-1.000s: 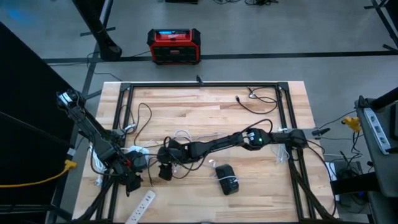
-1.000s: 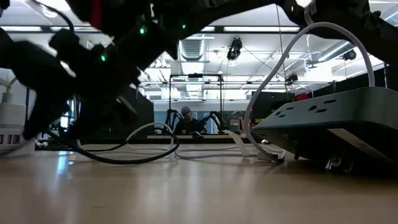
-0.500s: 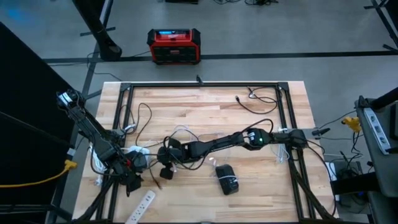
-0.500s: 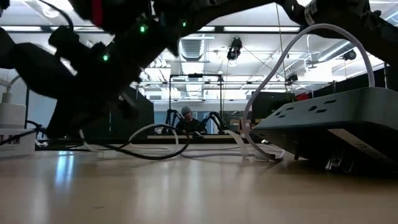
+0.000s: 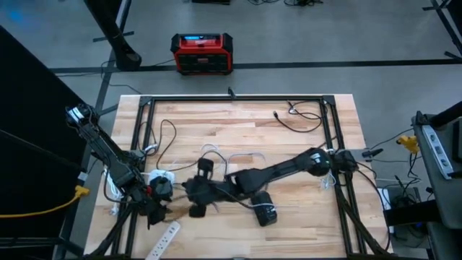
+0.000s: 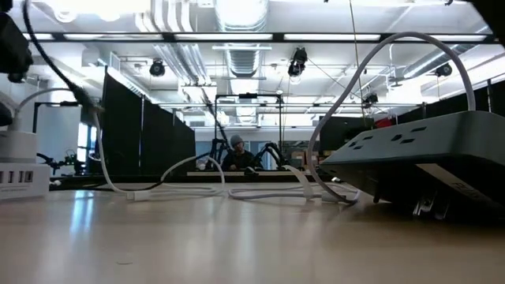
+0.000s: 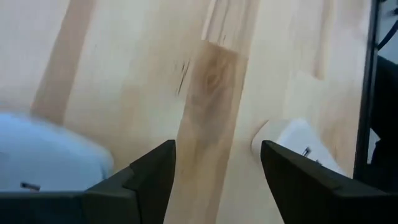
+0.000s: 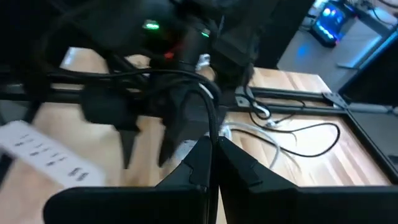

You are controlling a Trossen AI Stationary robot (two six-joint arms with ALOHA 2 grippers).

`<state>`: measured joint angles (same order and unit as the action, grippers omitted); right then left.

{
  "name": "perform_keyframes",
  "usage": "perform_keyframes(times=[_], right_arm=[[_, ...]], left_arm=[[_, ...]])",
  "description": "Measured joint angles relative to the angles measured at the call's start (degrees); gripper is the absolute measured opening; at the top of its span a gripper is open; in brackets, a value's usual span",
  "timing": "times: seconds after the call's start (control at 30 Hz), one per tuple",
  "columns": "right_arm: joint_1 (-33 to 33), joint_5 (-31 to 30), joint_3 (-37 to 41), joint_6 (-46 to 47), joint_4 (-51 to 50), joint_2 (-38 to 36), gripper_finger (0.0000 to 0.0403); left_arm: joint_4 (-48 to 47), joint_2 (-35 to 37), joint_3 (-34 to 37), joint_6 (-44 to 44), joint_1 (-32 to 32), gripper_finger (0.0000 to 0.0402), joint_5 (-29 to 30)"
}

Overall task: Insert USB
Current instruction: Insert the middle left black charger cable into the bottom white outlet extension

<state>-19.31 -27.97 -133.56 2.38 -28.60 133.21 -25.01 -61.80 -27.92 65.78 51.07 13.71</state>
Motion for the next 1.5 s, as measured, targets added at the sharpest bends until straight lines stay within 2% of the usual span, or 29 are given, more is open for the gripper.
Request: perform_keyframes(times=[0.13, 0.3, 0.5, 0.6, 0.7, 0.93, 1.07, 1.2, 1.5], right_arm=[[-2.7, -0.6, 0.0, -0.6, -1.4, -1.8, 0.0002], [-5.2, -0.8, 0.0, -0.4, -1.4, -3.2, 0.0001], [-7.2, -1.2, 0.0, -0.3, -1.5, -4.1, 0.0001], [-8.0, -1.2, 0.0, -0.3, -1.1, -4.5, 0.0001], [-8.5, -2.0, 0.0, 0.0, -1.3, -4.5, 0.0001], [-8.4, -2.2, 0.0, 0.7, -1.2, -4.5, 0.0001], [-8.3, -2.2, 0.0, 0.7, -1.1, -4.5, 0.0001], [-8.2, -2.2, 0.0, 0.7, -1.1, -4.5, 0.0001], [-8.2, -2.2, 0.0, 0.7, -1.2, -4.5, 0.0001]], left_arm=[[4.8, 0.1, 0.0, -5.6, 0.0, 0.0239, 6.0], [14.1, 0.2, 0.0, -18.1, 0.1, 0.0244, 13.8], [27.1, 0.2, 0.0, -38.1, 0.3, 0.024, 13.9], [34.8, 0.1, -0.1, -49.4, 0.3, 0.0237, 12.1], [39.2, 0.1, -0.1, -56.2, 0.3, 0.0235, 9.1], [39.0, -0.8, -0.1, -57.2, 0.1, 0.0233, 8.3], [39.0, -2.0, -0.1, -54.6, -0.6, 0.0223, 8.3], [39.0, -3.5, -0.1, -50.0, -1.8, 0.0206, 8.3], [38.6, -3.3, -0.1, -47.1, -1.9, 0.0155, 8.8]])
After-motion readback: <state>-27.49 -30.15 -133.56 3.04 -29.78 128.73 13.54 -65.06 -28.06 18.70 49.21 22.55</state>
